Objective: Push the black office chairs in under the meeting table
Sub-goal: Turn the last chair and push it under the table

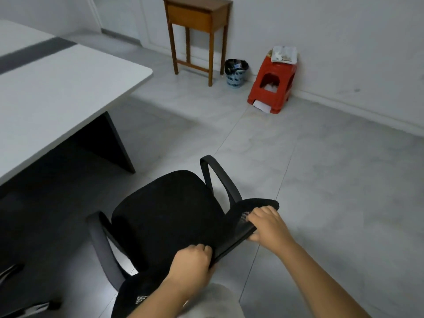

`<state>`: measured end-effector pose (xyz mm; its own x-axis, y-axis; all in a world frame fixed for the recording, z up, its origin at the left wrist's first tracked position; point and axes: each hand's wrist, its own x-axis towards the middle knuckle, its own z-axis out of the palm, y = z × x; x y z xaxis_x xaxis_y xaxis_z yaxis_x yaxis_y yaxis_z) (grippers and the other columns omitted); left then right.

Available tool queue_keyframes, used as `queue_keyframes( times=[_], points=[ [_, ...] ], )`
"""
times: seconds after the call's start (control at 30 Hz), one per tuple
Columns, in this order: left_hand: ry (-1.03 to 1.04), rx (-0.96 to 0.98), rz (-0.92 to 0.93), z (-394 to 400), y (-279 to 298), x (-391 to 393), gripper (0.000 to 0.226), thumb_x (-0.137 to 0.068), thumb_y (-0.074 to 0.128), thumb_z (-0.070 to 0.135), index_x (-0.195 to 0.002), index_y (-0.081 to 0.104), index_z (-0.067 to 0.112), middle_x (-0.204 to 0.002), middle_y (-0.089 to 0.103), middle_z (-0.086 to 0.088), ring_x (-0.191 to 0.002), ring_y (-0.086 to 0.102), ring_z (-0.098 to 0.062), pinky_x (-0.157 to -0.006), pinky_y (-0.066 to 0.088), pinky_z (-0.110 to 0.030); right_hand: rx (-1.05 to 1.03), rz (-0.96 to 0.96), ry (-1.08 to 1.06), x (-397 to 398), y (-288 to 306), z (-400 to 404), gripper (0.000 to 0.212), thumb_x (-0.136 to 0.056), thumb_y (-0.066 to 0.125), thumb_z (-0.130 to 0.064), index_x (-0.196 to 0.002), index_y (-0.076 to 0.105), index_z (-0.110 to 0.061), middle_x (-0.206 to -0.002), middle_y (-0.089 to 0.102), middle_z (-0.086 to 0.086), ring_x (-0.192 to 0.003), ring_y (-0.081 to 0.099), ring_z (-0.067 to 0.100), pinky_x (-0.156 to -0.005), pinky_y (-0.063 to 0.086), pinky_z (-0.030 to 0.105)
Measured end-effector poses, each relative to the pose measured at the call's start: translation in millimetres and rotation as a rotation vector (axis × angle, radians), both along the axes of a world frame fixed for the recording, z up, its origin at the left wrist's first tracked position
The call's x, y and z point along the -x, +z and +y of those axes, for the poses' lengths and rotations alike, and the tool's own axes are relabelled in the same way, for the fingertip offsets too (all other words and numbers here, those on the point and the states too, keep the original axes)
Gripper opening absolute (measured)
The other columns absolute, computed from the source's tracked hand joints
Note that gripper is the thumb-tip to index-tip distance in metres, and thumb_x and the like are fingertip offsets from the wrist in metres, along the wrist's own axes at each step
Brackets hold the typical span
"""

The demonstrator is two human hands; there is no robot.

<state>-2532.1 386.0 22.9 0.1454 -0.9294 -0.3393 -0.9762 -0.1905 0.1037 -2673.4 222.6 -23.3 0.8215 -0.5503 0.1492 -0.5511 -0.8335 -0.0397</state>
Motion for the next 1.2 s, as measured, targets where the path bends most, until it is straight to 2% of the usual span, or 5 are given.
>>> queue_keyframes(
  times=[0.13,0.2,0.6,0.9,1.2],
  points=[
    [0.061,0.189,-0.036,-11,-1,5,0.034,-0.068,0.062,0.054,-0.064,0.058,0.02,-0.063,0.06,0.007,-0.056,0.059,-0.008,-0.045,0.04,-0.02,0.076,-0.041,0.151,-2,-3,-31,0.049,-0.028,0.083,-0.05,-0.056,0.057,-0.02,-0.055,0.051,-0.007,-0.055,0.05,0.015,-0.066,0.028,0.023],
    [0.062,0.237,-0.068,-15,-11,7,0.037,-0.062,0.05,0.055,-0.045,0.05,0.022,-0.041,0.049,0.007,-0.035,0.047,-0.004,-0.031,0.028,-0.016,0.128,-0.068,0.263,-6,-3,-46,0.049,-0.032,0.081,-0.052,-0.054,0.056,-0.018,-0.053,0.05,-0.005,-0.056,0.047,0.015,-0.062,0.027,0.025],
    [0.902,0.504,-0.385,17,-28,69,0.074,-0.09,0.015,0.06,-0.065,0.065,0.012,-0.057,0.062,0.002,-0.051,0.061,-0.021,-0.067,0.03,-0.025,0.092,-0.298,0.884,-31,-13,-111,0.059,-0.078,0.037,-0.064,-0.047,0.048,-0.016,-0.044,0.045,-0.003,-0.04,0.043,0.013,-0.039,0.032,0.02],
    [0.949,0.566,-0.519,-4,-28,70,0.071,-0.093,0.012,0.055,-0.066,0.067,0.019,-0.056,0.063,0.01,-0.05,0.059,-0.01,-0.065,0.03,-0.021,0.138,-0.346,1.056,-80,-10,-151,0.064,-0.087,0.026,-0.061,-0.049,0.053,-0.017,-0.047,0.05,-0.004,-0.042,0.047,0.014,-0.039,0.036,0.021],
    [1.028,0.581,-0.675,15,-38,18,0.064,-0.092,0.024,0.056,-0.061,0.063,0.016,-0.053,0.059,0.005,-0.046,0.057,-0.016,-0.06,0.028,-0.023,0.126,-0.299,1.113,-161,-6,-134,0.051,-0.069,0.044,-0.062,-0.048,0.052,-0.016,-0.046,0.048,-0.003,-0.04,0.046,0.015,-0.037,0.035,0.022]
  ],
)
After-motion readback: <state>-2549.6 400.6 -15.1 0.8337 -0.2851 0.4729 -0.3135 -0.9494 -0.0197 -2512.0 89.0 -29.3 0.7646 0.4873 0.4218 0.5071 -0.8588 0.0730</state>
